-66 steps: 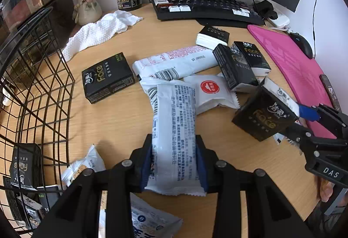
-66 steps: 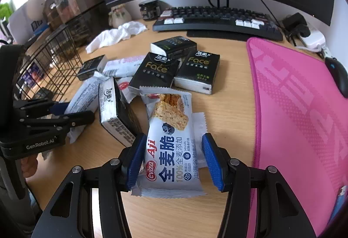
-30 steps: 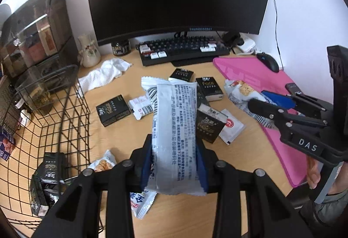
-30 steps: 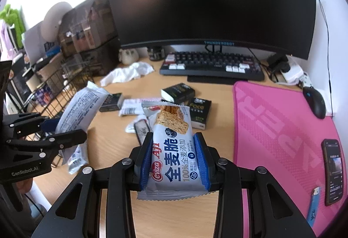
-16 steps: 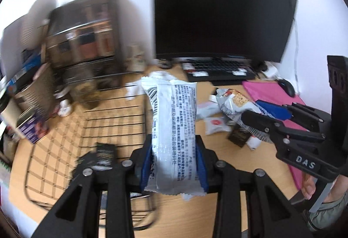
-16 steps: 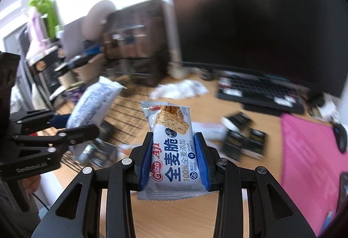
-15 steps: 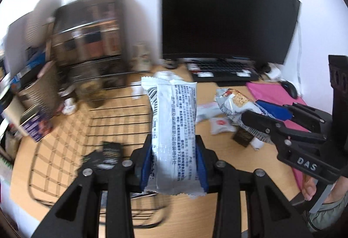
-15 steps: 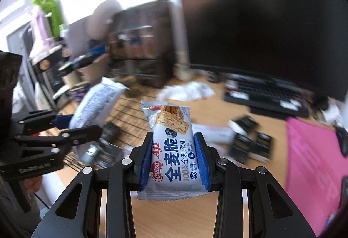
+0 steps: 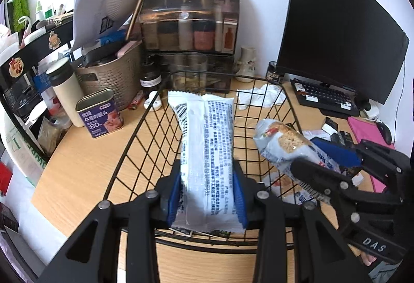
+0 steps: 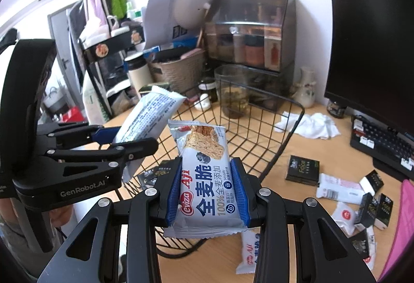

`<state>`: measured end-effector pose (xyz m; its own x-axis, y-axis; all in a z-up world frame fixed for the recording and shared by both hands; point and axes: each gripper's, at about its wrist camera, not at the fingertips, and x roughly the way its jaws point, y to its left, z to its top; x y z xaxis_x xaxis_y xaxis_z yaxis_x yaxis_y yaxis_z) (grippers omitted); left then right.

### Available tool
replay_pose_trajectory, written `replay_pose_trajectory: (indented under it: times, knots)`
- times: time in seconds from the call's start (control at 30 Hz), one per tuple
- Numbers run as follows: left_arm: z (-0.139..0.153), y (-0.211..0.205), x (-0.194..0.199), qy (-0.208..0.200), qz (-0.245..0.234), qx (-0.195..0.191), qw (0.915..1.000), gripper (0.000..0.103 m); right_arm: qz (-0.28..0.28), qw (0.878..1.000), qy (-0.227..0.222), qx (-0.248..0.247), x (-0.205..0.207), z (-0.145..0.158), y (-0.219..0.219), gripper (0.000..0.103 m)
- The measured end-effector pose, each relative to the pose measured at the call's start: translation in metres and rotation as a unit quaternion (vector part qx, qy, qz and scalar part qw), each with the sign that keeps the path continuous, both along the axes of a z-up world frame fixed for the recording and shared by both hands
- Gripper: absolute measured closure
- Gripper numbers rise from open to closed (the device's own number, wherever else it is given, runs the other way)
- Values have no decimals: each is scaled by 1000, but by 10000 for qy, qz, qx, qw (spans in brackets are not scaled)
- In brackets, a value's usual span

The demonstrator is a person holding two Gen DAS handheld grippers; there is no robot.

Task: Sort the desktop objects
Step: 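Open both grippers over the wire basket to drop both items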

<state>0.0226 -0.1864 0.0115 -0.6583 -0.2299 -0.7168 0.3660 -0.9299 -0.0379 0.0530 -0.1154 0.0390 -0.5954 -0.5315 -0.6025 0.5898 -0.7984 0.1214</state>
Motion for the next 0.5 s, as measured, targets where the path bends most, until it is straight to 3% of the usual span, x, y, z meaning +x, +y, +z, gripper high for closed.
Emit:
replay_pose_trajectory:
  times: [0.1,0.2,0.5]
  knots:
    - [-2,-3,1,-13,34,8,10000,64,-12,10000,15,-5,-2,0,-2,65]
    - [0,-4,5,64,64,6,10000,63,-87,9999,91,68,-2,-1,-4,51]
    - [9,22,4,398,-308,146,9986,32,-220,9996,170,-12,5,4,24,48]
